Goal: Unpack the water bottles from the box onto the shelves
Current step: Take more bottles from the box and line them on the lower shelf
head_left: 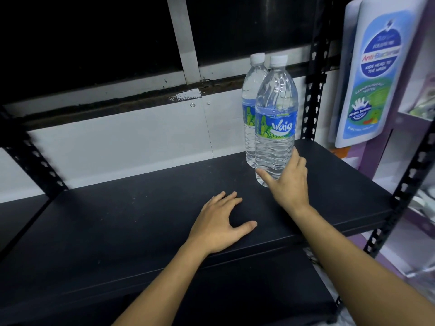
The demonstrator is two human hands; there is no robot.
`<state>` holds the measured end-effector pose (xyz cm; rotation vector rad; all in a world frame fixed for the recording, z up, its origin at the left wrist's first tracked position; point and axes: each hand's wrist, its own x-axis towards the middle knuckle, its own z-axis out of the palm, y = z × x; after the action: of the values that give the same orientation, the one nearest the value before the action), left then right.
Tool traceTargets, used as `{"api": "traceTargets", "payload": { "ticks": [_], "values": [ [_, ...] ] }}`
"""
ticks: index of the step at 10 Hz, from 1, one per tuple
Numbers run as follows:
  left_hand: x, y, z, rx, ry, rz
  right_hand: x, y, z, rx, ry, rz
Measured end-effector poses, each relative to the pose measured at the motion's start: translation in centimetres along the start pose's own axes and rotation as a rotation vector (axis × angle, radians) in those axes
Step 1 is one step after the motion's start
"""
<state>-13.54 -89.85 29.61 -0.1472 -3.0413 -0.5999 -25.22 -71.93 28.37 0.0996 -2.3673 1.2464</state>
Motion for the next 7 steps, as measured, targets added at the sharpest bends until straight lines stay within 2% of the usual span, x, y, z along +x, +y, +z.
{"api": "traceTargets", "payload": {
  "ticks": [2, 7],
  "values": [
    [-0.06, 0.05, -0.1, -0.004, 0.0, -0.001, 0.26, 0.35, -0.12, 0.069, -0.022, 0.003],
    [-0.19, 0.19, -0.15, -0.005, 0.005, 0.002, 0.16, 0.21, -0.42, 0.017, 0.005, -0.005]
  ]
}}
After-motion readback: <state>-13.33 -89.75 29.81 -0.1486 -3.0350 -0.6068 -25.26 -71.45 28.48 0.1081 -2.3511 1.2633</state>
